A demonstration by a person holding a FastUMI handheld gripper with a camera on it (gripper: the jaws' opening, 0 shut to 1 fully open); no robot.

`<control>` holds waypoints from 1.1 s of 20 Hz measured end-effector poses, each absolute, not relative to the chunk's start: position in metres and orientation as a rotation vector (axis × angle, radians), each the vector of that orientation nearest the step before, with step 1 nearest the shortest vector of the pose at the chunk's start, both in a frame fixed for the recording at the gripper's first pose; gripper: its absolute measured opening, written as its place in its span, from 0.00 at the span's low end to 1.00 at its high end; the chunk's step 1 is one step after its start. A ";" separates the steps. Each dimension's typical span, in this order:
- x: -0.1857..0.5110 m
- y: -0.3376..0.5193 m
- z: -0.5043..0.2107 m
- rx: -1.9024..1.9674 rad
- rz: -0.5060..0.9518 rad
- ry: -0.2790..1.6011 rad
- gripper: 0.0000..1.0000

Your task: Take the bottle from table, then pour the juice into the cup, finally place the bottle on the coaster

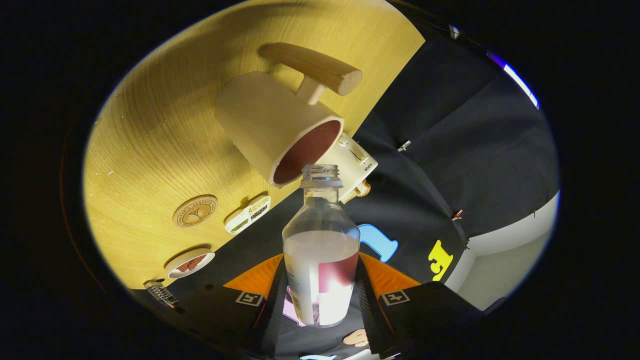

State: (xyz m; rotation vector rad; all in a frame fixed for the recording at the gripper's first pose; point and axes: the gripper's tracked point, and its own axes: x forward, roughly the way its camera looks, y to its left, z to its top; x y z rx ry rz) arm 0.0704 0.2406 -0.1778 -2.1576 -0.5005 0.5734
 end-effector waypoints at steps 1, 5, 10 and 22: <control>0.070 0.240 -0.178 -2.157 0.574 -0.499 0.70; 0.072 0.237 -0.178 -2.135 0.574 -0.477 0.70; 0.071 0.229 -0.185 -1.994 0.570 -0.350 0.70; 0.038 0.217 -0.205 -1.348 0.538 0.120 0.70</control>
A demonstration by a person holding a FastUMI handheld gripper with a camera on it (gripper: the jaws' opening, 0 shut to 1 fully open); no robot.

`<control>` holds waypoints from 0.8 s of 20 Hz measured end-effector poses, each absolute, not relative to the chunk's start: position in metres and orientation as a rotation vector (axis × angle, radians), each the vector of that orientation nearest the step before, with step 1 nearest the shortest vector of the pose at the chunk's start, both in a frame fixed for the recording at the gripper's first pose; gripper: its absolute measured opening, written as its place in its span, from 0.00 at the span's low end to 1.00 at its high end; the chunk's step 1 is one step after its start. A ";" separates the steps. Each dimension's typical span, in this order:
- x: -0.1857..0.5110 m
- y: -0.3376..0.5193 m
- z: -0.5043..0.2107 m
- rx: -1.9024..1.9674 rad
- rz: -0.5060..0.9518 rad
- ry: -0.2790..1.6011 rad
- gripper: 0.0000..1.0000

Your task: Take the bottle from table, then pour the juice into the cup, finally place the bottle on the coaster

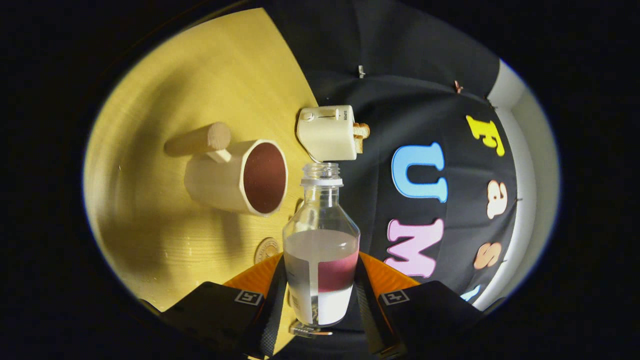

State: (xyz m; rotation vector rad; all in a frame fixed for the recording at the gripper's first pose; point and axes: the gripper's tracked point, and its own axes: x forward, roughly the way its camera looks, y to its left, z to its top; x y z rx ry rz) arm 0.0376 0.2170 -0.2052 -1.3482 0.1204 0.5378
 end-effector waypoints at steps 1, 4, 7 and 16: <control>0.036 0.217 -0.206 -1.282 0.537 0.151 0.70; 0.030 0.216 -0.205 -1.011 0.522 0.255 0.70; 0.027 0.222 -0.197 -0.709 0.524 0.311 0.70; 0.092 0.180 -0.173 0.046 0.305 0.407 0.70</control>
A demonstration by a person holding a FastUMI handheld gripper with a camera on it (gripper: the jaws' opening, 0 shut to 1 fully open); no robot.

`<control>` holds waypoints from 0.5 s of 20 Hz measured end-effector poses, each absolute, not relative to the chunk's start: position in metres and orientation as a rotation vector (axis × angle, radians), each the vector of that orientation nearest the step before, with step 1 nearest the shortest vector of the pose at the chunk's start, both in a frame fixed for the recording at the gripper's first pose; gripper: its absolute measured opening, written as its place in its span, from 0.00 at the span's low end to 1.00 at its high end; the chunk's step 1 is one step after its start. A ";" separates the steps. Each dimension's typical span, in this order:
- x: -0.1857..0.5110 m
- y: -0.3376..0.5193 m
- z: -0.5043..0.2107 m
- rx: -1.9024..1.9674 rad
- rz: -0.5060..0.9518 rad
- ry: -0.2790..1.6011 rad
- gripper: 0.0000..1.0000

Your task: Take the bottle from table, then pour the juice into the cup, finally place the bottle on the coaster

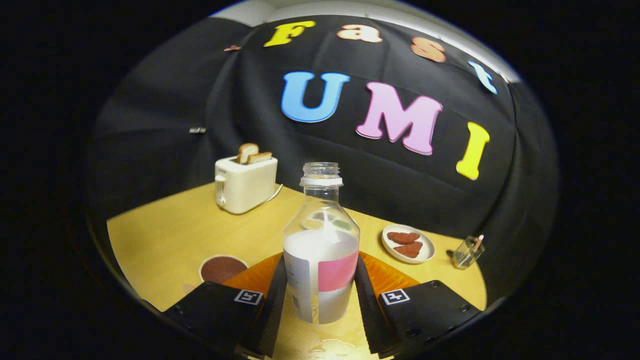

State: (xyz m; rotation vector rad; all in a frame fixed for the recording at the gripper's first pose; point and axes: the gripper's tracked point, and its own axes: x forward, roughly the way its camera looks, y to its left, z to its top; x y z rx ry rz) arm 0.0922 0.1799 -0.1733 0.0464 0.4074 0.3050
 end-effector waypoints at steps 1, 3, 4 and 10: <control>0.100 0.178 -0.170 0.122 0.302 0.392 0.70; 0.122 0.163 -0.160 0.170 0.263 0.306 0.71; 0.134 0.154 -0.153 0.152 0.239 0.242 0.71; 0.181 0.152 -0.182 0.097 0.222 0.156 0.71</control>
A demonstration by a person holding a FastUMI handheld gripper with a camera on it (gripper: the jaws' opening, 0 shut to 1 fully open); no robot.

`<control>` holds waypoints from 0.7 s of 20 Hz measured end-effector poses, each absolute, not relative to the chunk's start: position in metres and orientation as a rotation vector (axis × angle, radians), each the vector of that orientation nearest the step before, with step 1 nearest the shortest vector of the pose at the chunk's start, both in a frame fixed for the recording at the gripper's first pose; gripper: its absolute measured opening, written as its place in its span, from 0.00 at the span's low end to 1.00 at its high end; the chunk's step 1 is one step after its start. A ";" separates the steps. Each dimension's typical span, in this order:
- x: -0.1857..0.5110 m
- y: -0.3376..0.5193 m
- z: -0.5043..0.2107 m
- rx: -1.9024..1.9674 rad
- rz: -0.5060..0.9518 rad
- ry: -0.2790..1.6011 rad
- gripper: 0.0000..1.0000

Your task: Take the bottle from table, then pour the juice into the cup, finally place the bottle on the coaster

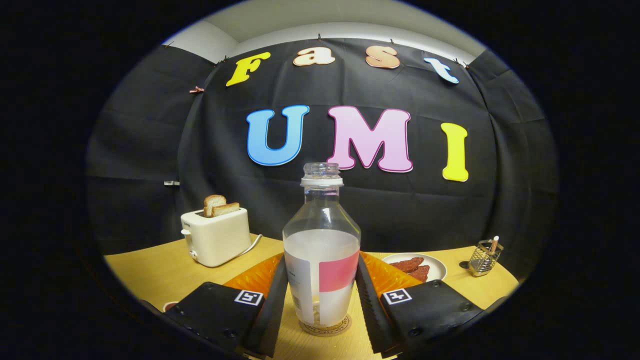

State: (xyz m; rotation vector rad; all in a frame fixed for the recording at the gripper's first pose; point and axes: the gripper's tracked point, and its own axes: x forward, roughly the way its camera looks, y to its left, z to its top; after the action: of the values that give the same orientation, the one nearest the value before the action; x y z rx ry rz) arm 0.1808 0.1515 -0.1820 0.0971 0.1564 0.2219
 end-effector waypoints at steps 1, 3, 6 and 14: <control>0.186 0.152 -0.190 0.094 0.218 0.159 0.72; 0.192 0.153 -0.210 0.091 0.214 0.169 0.71; 0.197 0.152 -0.234 0.094 0.211 0.190 0.72; 0.204 0.151 -0.265 0.101 0.194 0.221 0.71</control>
State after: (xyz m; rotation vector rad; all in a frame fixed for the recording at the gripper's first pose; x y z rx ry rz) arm 0.2041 0.1508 -0.2648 0.1008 0.2209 0.1935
